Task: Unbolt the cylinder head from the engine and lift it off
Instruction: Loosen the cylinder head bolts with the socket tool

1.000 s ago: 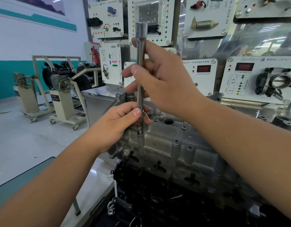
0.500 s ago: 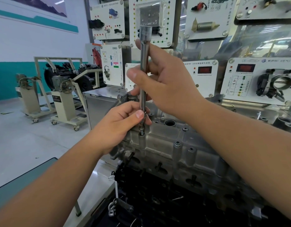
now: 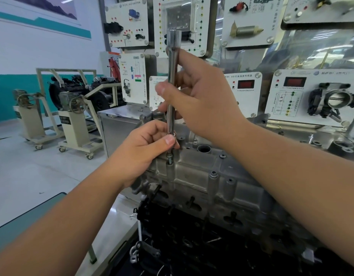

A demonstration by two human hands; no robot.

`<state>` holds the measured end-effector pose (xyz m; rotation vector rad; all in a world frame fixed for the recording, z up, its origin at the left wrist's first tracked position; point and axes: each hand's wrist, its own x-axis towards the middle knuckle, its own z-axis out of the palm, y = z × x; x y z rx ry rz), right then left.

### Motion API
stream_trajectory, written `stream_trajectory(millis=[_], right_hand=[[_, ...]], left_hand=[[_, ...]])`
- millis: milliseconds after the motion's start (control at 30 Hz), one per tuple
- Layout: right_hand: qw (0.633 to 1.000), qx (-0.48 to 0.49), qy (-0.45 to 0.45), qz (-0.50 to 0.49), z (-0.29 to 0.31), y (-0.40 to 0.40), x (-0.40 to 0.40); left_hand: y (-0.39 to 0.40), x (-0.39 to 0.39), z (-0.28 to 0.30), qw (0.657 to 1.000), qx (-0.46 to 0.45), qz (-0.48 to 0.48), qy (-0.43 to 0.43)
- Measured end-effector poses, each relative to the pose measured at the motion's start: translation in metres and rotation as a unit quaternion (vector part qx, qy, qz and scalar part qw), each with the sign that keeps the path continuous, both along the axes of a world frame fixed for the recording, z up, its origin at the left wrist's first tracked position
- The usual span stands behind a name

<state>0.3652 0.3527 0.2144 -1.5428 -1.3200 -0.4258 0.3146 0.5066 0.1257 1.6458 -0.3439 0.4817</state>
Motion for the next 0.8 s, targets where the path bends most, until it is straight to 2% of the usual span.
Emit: stream_trajectory(millis=[200, 400, 600, 800], right_hand=[[0.997, -0.055, 0.009, 0.048, -0.0004, 0.0004, -0.0033], [1.000, 0.008, 0.008, 0.005, -0.0010, 0.0009, 0.0011], [0.998, -0.046, 0.008, 0.043, -0.0015, 0.0018, 0.0000], [1.000, 0.011, 0.003, 0.020, -0.0063, 0.0037, 0.0017]], left_hand=[[0.0013, -0.0052, 0.0012, 0.999, 0.018, -0.034, 0.029], [-0.0010, -0.0003, 0.0007, 1.000, 0.014, -0.003, 0.002], [0.0004, -0.0026, -0.0012, 1.000, 0.021, -0.013, 0.014], [-0.0026, 0.0030, -0.0029, 1.000, 0.008, 0.015, -0.010]])
